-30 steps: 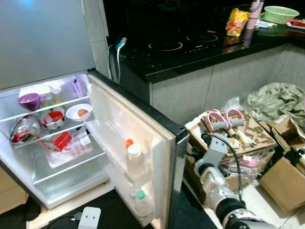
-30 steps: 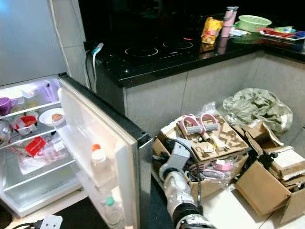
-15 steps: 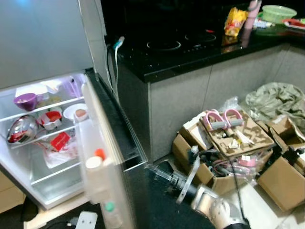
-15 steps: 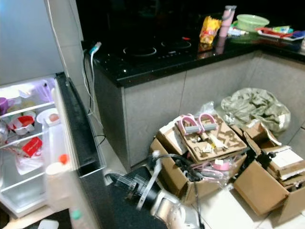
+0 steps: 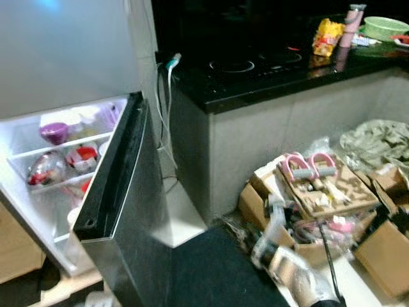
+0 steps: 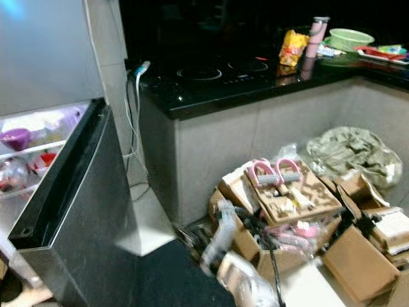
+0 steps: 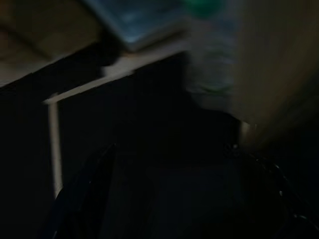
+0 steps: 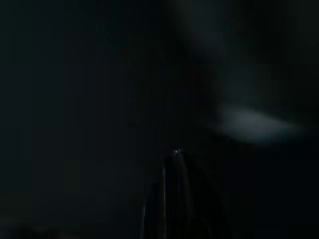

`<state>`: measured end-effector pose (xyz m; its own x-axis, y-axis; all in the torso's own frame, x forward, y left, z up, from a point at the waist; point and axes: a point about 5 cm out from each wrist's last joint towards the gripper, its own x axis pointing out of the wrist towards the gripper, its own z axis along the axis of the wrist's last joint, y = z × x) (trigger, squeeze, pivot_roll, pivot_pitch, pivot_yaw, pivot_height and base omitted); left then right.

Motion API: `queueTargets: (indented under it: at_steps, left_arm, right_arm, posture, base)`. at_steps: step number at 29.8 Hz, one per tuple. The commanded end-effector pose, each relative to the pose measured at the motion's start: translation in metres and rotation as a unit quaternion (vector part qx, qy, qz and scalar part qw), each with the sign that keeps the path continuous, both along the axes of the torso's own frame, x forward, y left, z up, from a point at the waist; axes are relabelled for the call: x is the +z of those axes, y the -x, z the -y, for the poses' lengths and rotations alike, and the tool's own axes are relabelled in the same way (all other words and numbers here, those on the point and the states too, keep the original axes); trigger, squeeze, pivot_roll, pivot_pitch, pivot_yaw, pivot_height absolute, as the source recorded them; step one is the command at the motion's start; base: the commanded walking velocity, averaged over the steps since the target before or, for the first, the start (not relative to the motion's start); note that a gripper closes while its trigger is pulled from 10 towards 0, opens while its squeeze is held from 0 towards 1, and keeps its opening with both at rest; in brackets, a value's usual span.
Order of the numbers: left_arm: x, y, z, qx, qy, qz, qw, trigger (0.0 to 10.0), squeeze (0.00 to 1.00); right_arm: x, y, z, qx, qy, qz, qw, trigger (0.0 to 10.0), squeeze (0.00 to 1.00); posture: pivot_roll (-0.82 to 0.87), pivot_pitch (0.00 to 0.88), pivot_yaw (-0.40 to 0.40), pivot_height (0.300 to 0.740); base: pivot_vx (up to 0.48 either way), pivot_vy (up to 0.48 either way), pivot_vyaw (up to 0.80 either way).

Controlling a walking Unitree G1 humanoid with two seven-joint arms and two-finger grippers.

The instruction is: Restocking fridge

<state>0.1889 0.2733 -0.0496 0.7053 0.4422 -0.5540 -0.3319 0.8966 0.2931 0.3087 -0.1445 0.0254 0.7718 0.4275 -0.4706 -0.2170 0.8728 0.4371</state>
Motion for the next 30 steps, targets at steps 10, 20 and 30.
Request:
queueTargets:
  at_steps: [10, 20, 30]
  left_arm:
    - [0.018, -0.029, -0.002, -0.034, -0.023, 0.031, 0.999, 10.0, 0.00]
    - [0.009, -0.032, 0.012, -0.069, -0.005, -0.033, 0.997, 10.0, 0.00]
    - [0.013, -0.037, 0.009, -0.046, 0.004, -0.019, 0.999, 10.0, 0.00]
  right_arm:
    - [-0.079, 0.092, 0.079, -0.070, 0.238, -0.172, 0.953, 10.0, 0.00]
    - [-0.097, 0.118, 0.082, -0.063, 0.264, -0.173, 0.947, 10.0, 0.00]
    - [-0.092, 0.109, 0.077, -0.076, 0.262, -0.135, 0.952, 10.0, 0.00]
  posture:
    - [-0.06, 0.114, 0.006, 0.740]
    - [-0.08, 0.070, 0.019, 0.740]
    - [-0.07, 0.048, 0.031, 0.740]
  base:
    - [0.000, 0.000, 0.00]
    - [0.000, 0.000, 0.00]
    - [0.000, 0.000, 0.00]
